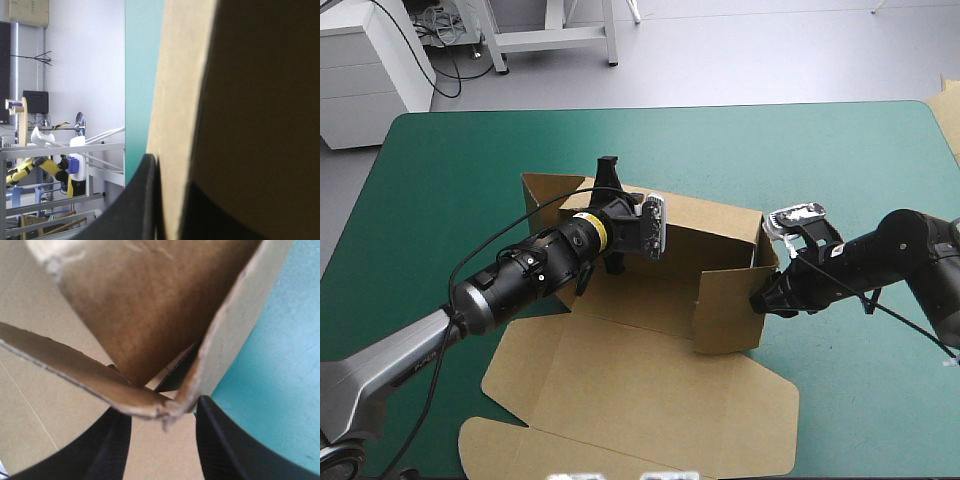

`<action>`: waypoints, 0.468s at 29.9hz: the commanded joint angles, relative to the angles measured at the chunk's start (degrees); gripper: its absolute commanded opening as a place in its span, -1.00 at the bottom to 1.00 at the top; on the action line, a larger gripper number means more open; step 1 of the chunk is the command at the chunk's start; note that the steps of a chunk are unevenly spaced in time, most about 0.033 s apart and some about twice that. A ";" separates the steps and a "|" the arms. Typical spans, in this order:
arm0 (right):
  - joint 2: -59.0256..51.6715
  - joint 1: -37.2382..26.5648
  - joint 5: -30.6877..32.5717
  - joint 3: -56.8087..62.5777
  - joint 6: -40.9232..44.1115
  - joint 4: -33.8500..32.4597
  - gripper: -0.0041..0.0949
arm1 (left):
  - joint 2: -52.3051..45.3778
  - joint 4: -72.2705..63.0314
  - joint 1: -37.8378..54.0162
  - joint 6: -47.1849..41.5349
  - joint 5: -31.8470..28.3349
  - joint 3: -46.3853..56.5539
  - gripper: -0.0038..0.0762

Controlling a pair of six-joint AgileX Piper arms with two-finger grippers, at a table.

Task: Fold the box

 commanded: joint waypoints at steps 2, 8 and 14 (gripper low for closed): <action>-1.68 5.03 -8.34 -0.59 4.02 -0.14 -0.13 | -1.31 -2.51 0.06 -1.09 6.51 -0.55 -0.92; -1.68 15.78 -19.23 -0.17 20.77 -16.00 -0.13 | -1.31 -5.12 0.06 0.45 7.62 -0.55 -0.92; -1.68 22.43 -23.48 -0.17 42.19 -35.45 -0.13 | -1.31 -13.53 0.06 7.28 7.50 -0.55 -0.92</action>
